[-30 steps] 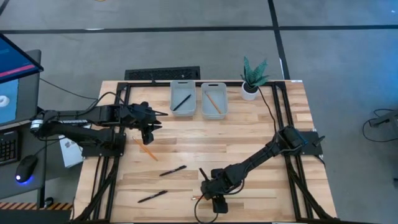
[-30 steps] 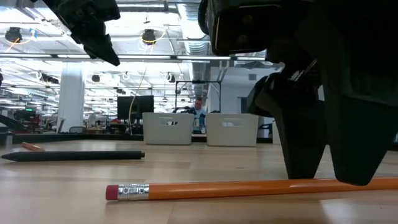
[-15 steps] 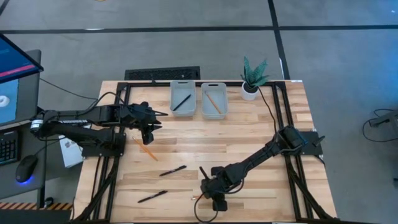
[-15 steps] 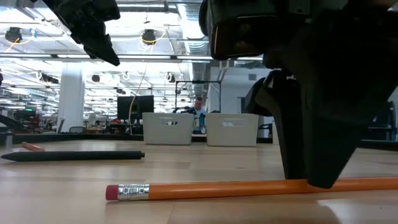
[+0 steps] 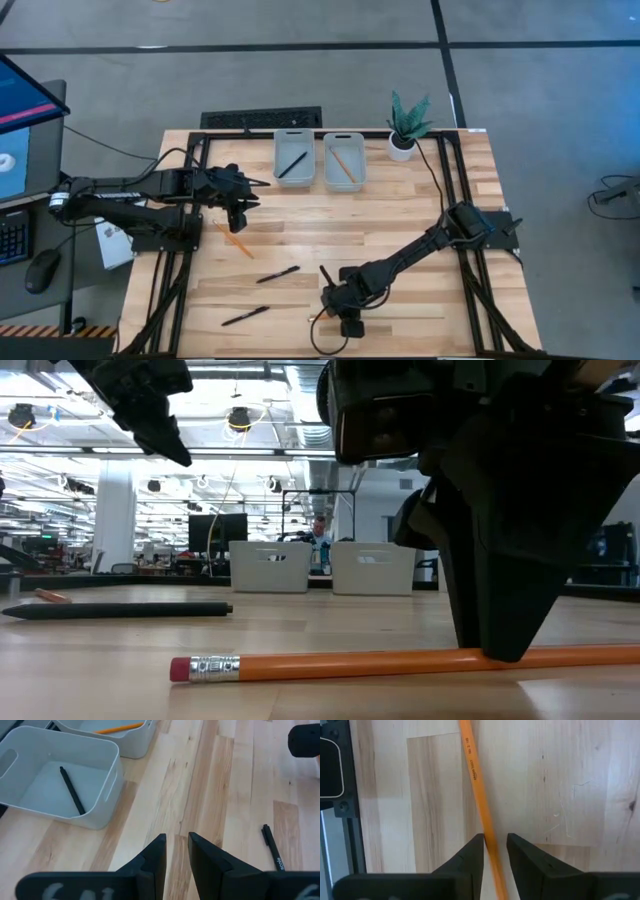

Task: Sort pens & pencils
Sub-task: Put the bottom orange pencil into the right gray bin

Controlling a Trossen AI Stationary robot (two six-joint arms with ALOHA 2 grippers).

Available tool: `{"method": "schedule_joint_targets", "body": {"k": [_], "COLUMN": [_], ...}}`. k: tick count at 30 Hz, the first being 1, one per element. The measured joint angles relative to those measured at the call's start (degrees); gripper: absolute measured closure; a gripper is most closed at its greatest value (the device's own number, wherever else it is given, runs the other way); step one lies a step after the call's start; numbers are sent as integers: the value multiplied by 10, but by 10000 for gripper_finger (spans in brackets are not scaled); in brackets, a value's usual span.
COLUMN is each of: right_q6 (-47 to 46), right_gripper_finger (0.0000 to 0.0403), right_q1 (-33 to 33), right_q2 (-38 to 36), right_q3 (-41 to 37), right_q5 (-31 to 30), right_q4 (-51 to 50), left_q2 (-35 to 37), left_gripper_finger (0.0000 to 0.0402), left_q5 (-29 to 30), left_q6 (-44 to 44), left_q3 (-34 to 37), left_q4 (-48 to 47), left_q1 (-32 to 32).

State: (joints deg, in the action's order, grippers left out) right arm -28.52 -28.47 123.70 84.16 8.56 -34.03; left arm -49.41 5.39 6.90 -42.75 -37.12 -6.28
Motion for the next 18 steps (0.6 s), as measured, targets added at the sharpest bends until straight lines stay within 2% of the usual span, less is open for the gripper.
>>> {"method": "schedule_joint_targets", "body": {"k": [6,12,18], "right_q6": [-1,0,-14], "right_gripper_finger": [289,289,289], "right_q1": [1,-8,-14], "right_q2": [0,0,0], "right_q3": [-1,-1,0], "right_q5": [27,28,-1], "right_q4": [2,2,-2], "left_q2": [0,0,0], "left_gripper_finger": [330,330,330], "left_q5": [0,0,0], "left_q6": [1,2,2], "left_q3": [0,0,0], "left_q4": [-1,-17,-24], "left_q1": [0,0,0]}}
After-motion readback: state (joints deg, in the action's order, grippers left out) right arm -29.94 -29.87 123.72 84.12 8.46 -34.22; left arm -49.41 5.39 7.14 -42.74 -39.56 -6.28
